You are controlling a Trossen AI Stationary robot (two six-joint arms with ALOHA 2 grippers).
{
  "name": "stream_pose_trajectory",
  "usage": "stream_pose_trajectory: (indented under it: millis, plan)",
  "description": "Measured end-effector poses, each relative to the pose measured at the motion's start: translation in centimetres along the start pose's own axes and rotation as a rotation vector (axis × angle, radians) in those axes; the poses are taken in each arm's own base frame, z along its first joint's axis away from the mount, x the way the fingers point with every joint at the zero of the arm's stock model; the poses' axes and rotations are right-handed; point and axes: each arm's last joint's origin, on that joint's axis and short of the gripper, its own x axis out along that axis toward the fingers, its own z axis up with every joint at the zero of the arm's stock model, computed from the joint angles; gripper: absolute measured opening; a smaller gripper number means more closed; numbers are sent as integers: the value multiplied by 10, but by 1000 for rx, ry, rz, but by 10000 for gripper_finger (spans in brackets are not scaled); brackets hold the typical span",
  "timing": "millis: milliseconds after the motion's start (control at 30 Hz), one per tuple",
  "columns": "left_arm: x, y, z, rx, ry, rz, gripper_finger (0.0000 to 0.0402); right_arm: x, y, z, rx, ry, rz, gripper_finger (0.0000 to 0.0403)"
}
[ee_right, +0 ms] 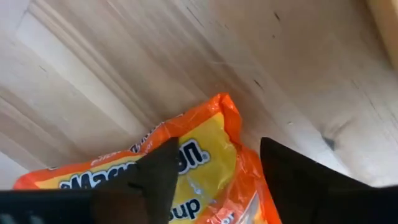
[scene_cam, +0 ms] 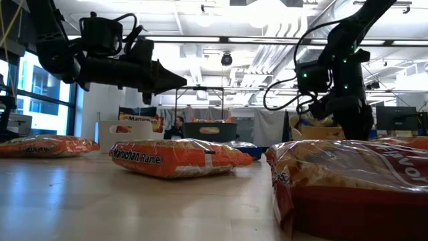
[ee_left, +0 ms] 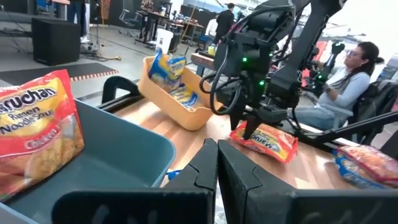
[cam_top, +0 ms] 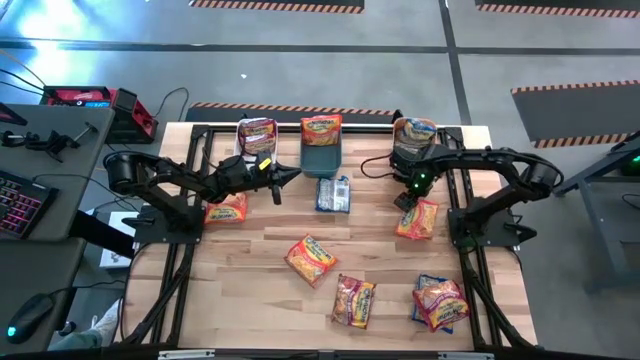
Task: Sort Maruchan noodles
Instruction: Put the orange noodle pack into the blue bin
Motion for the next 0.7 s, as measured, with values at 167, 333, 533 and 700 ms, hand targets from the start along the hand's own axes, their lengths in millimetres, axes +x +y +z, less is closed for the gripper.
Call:
stream_pose_trajectory:
  millis: [167, 333, 533, 700]
  plan:
    - [3, -3, 3, -15, 1, -65, 0, 0, 3, 4, -49, -32, 93, 109]
    - [6, -7, 5, -14, 10, -111, 0, 0, 6, 6, -76, -51, 110, 18]
    - [6, -7, 5, -14, 12, -112, 0, -6, 9, 9, -116, -55, 118, 12]
    - [6, -7, 5, -14, 11, -111, 0, -35, 18, 17, -162, -161, 121, 2]
